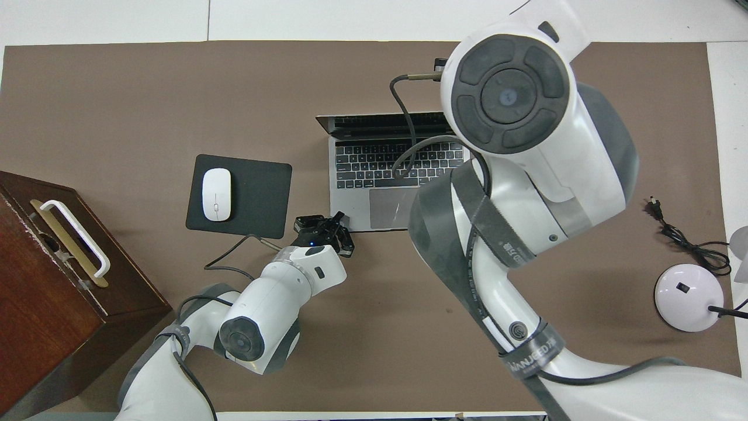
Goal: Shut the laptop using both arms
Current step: 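Hold the laptop base with the left gripper while the right gripper pushes the lid down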
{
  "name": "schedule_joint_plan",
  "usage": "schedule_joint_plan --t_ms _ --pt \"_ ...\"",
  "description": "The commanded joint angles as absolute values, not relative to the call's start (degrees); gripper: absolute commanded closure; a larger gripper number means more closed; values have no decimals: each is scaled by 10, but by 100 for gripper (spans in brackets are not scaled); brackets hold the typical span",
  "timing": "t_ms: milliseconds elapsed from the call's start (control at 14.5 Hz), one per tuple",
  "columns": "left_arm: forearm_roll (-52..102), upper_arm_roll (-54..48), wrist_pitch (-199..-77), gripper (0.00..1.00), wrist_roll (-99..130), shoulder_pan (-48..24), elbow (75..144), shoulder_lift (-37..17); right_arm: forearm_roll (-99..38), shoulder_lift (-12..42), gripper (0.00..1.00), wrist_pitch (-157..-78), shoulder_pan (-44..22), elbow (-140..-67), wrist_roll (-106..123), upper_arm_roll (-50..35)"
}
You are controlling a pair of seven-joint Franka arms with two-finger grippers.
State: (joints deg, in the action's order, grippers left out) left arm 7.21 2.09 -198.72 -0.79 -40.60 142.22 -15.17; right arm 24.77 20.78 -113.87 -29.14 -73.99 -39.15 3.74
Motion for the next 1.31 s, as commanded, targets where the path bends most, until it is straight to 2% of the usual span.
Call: schedule_joint_plan --t_ms 0,275,894,1238 --pt "77 29 -2004 100 -8 -422 1424 -159 262 251 100 -1138 -307 -691 -399 37" --pt "77 29 -2005 100 -8 -432 1432 -161 265 305 100 -1140 -315 -634 -415 39" --pt "63 31 -2003 100 -15 -425 1440 -160 291 351 100 -1187 -318 -608 -430 42" --pt "20 31 -2003 100 -16 -395 1443 -160 291 374 100 -1236 -309 -605 -430 47"
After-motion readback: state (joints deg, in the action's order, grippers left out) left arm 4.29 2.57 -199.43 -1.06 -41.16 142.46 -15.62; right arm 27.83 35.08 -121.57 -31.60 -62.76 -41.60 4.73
